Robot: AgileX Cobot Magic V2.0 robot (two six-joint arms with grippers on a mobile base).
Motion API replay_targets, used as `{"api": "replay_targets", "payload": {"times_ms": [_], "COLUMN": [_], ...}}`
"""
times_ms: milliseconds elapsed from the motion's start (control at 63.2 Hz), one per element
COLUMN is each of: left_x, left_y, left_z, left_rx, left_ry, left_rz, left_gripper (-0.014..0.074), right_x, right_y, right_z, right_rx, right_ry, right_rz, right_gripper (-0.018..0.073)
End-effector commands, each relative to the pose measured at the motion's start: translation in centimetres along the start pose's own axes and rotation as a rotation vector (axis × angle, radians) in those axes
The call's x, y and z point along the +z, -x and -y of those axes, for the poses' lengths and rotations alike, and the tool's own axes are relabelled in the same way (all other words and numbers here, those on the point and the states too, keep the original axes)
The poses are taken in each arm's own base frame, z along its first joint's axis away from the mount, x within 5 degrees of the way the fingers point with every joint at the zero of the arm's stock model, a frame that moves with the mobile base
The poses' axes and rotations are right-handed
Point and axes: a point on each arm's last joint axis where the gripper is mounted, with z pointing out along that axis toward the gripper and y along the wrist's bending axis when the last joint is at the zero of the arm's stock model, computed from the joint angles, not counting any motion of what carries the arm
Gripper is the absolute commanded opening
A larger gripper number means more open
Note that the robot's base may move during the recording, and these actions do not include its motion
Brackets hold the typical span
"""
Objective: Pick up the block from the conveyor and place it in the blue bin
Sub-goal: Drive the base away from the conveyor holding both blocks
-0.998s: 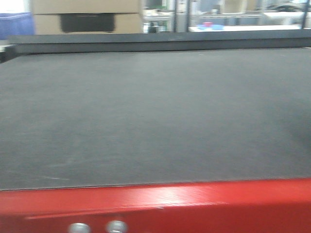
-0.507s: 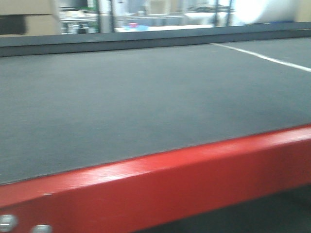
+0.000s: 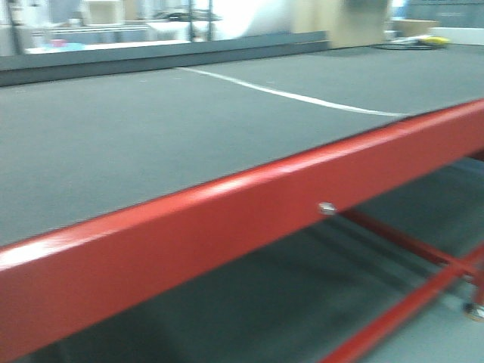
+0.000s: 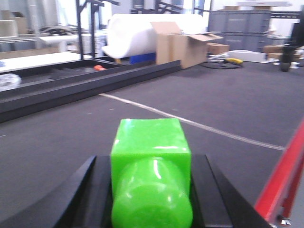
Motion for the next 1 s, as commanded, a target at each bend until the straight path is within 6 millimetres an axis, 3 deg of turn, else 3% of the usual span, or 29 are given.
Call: {"api": "replay_targets", "payload": {"times_ms": [0, 982], "left_x": [-0.09, -0.09], "left_y": [0.18, 0.18], "left_z": [0.00, 0.00], "left_rx": [0.002, 0.002], "left_ry": [0.000, 0.000], "left_rz": [0.019, 0.019], "left_gripper": [-0.0111, -0.0111], "right_x": [-0.15, -0.15], "right_y": [0.17, 0.17], "right_z": [0.05, 0.05], "right_rx": [-0.007, -0.007], "right_ry": [-0.006, -0.006], "right_rz": [0.021, 0.021], "right_gripper": [-0.0162, -0.0162]}}
